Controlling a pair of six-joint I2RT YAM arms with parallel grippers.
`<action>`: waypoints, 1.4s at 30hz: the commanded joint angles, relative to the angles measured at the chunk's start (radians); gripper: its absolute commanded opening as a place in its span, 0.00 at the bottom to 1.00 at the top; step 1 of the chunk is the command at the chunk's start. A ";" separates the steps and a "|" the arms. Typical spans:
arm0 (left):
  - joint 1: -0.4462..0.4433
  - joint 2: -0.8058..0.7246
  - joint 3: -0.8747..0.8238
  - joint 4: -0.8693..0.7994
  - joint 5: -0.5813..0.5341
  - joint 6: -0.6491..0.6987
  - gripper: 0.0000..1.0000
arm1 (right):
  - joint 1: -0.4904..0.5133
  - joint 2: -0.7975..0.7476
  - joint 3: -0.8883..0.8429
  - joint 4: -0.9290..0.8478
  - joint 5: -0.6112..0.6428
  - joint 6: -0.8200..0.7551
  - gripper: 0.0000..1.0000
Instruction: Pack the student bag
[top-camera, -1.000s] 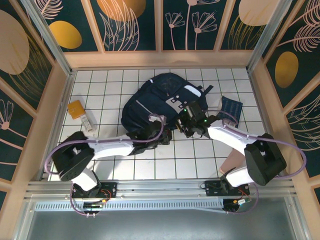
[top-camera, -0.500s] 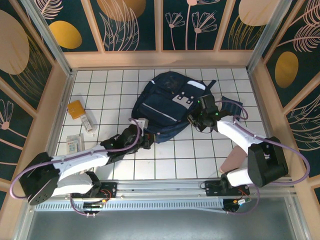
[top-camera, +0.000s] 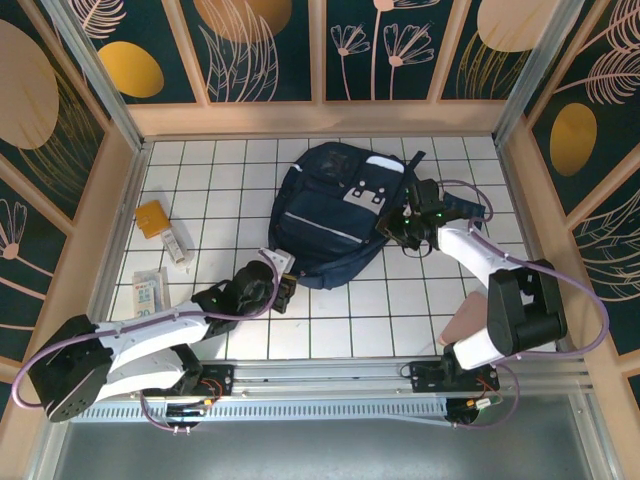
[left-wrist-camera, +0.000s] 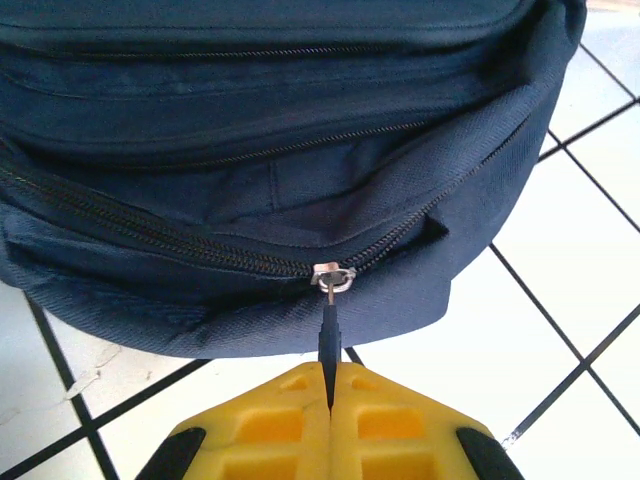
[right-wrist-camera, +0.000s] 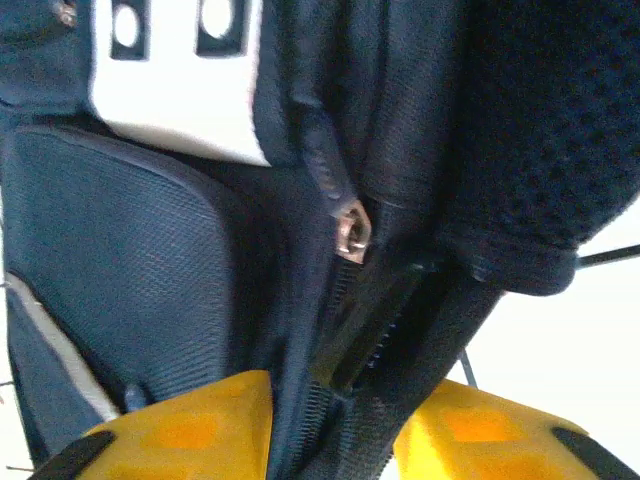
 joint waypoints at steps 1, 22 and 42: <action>0.002 0.012 0.069 0.015 0.082 0.061 0.00 | 0.017 -0.105 0.003 0.004 0.057 -0.122 0.49; -0.030 0.078 0.135 0.134 0.288 -0.058 0.00 | 0.463 -0.061 -0.031 -0.190 0.205 0.946 0.54; 0.297 -0.083 -0.105 0.229 -0.208 -0.043 0.00 | 0.322 -0.161 0.012 -0.167 0.106 0.296 0.00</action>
